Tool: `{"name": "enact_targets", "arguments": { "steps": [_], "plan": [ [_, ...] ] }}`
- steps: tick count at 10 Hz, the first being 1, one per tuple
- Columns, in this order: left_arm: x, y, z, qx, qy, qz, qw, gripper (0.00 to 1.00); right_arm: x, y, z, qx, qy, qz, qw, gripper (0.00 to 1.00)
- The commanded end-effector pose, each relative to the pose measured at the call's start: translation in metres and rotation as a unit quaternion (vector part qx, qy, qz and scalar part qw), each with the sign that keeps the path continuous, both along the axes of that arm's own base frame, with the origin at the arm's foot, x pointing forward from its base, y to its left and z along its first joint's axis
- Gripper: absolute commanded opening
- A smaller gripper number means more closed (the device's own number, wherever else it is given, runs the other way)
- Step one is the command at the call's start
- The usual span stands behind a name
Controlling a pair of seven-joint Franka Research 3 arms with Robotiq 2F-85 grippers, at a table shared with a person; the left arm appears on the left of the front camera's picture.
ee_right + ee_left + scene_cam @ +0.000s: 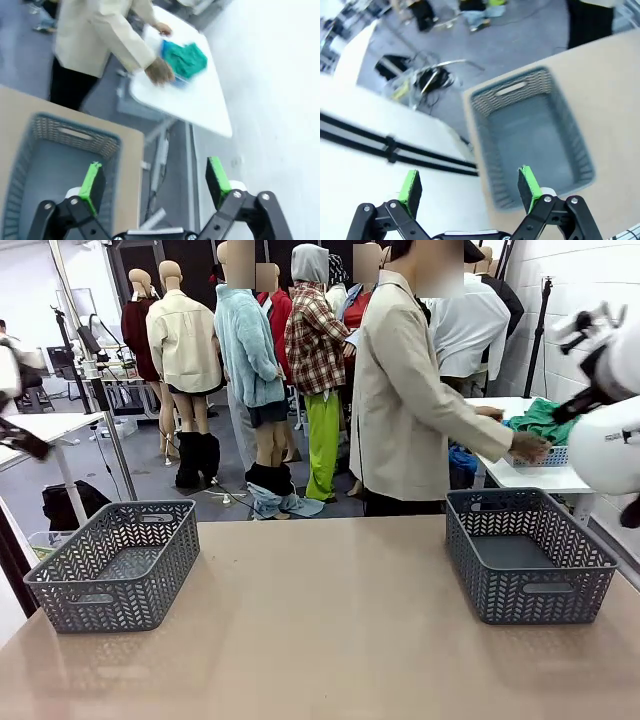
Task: Sort the tops and bottoms.
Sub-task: Lift clothes from the center of the table with your left hand.
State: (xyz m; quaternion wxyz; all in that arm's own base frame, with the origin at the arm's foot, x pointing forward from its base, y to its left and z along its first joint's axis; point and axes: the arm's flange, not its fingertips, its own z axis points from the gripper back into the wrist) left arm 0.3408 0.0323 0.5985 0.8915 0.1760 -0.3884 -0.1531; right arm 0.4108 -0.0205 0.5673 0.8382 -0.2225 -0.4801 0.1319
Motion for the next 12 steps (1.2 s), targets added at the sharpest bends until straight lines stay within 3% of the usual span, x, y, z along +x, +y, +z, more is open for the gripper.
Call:
{"name": "enact_targets", "arguments": {
  "steps": [1,3,5,6,12],
  "plan": [
    [-0.027,0.044,-0.02,-0.012,0.005,0.058,0.998,1.0,-0.007,-0.026,-0.028,0.039,-0.02,-0.075,0.996,1.0],
    [-0.042,0.082,-0.034,-0.06,0.027,0.051,0.997,1.0,-0.021,-0.075,-0.051,0.077,-0.02,-0.117,0.99,1.0],
    [-0.035,0.093,-0.053,-0.09,0.082,0.041,0.992,1.0,-0.027,-0.083,-0.06,0.099,-0.009,-0.113,0.989,1.0],
    [-0.025,0.098,-0.013,-0.057,0.035,0.074,0.995,1.0,-0.006,-0.094,-0.033,0.074,0.001,-0.123,0.99,1.0],
    [-0.025,0.098,-0.013,-0.057,0.035,0.074,0.995,1.0,-0.006,-0.094,-0.033,0.074,0.001,-0.123,0.99,1.0]
  ]
}}
